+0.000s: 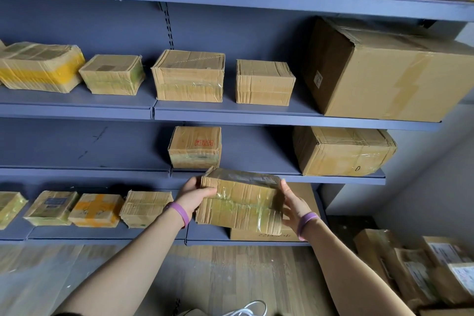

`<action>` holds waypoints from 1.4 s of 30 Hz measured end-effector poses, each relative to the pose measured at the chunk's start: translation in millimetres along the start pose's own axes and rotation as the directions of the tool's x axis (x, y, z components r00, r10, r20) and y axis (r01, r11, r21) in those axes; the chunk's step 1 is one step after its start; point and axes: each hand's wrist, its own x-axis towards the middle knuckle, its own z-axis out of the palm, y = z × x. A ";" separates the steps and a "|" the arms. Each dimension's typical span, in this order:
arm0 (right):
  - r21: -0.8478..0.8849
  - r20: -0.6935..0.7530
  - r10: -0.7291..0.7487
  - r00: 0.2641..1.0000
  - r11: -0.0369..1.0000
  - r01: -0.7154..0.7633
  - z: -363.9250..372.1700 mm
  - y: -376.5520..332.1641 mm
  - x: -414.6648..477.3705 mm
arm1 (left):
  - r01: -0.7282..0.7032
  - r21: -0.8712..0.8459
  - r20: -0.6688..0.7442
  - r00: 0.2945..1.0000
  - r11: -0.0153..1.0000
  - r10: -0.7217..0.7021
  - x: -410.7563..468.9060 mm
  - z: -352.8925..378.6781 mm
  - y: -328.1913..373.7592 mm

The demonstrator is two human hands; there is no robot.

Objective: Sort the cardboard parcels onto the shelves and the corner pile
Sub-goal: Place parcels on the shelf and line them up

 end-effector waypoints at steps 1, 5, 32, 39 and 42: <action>0.019 -0.018 0.015 1.000 1.000 -0.015 0.7 -0.5 0.4 | -0.006 0.015 0.010 1.000 1.000 0.006 -0.5 -0.8 0.4; 0.063 -0.099 0.019 0.995 0.998 -0.013 3.2 -3.4 0.6 | -0.012 -0.043 0.057 0.998 0.999 0.015 -5.4 -0.3 4.9; 0.084 -0.103 -0.097 0.990 0.991 0.106 2.2 -11.4 0.2 | 0.016 -0.019 -0.051 0.999 1.000 -0.017 -0.1 4.7 3.9; 0.057 -0.227 -0.097 0.969 0.992 0.113 7.0 -14.0 4.9 | -0.031 0.125 -0.015 0.999 0.992 0.033 -3.1 2.7 9.8; 0.024 -0.234 -0.153 0.960 0.986 0.163 7.3 -15.9 5.5 | 0.051 0.054 0.006 0.999 0.997 -0.051 -4.9 2.2 16.7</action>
